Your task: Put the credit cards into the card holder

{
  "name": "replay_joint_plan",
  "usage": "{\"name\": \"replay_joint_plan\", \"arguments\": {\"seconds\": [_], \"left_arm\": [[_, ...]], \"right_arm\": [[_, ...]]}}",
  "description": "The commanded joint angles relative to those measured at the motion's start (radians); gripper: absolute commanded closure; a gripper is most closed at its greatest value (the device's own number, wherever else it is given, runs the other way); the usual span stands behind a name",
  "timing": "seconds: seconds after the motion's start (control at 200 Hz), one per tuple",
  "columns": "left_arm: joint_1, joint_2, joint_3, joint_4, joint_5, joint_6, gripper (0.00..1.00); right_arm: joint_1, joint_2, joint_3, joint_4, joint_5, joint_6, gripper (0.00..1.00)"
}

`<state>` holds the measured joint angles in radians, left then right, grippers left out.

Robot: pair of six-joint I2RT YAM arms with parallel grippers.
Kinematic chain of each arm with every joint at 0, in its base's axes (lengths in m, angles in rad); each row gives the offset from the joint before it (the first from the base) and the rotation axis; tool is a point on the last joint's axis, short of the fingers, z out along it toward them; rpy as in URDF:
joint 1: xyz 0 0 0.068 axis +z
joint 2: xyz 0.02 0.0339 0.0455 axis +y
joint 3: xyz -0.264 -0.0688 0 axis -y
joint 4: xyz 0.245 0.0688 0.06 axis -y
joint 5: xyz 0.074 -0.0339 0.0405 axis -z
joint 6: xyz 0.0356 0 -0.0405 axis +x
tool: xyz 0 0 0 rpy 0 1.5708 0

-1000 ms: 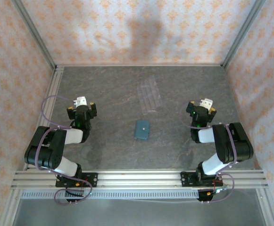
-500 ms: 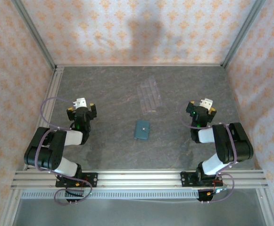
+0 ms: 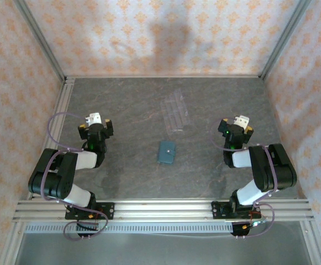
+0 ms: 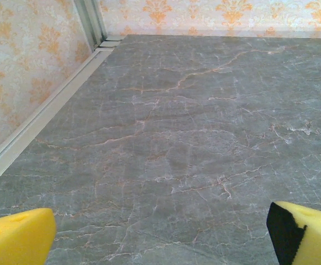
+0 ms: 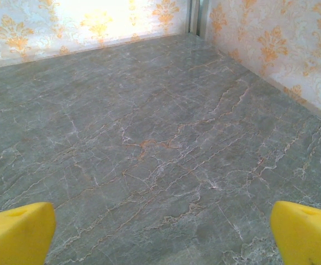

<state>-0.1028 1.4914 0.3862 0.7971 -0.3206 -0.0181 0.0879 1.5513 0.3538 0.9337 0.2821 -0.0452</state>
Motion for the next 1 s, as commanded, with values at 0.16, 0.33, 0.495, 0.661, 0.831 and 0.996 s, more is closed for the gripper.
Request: {"name": "replay_joint_plan", "arguments": {"seconds": [0.16,0.33,0.495,0.661,0.831,0.996], "left_arm": [[0.005,0.004,0.018,-0.012,-0.002,-0.002,0.00],[0.006,0.004,0.018,-0.012,-0.002,-0.002,0.00],[0.005,0.004,0.018,-0.012,-0.002,-0.002,0.00],[0.006,0.004,0.018,-0.012,-0.002,-0.002,0.00],[0.005,0.004,0.018,-0.012,-0.002,-0.002,0.01],[0.014,0.005,0.025,-0.025,0.048,0.009,0.00]], "right_arm": [[-0.005,0.001,0.017,-0.004,-0.006,0.013,0.01],[-0.005,0.002,0.017,-0.003,-0.005,0.013,0.01],[-0.005,0.002,0.017,-0.003,-0.005,0.013,0.01],[-0.004,0.002,0.017,-0.003,-0.005,0.013,0.01],[-0.004,0.002,0.016,-0.003,-0.005,0.013,0.01],[-0.005,0.002,0.017,-0.003,-0.005,0.012,0.01]]}}
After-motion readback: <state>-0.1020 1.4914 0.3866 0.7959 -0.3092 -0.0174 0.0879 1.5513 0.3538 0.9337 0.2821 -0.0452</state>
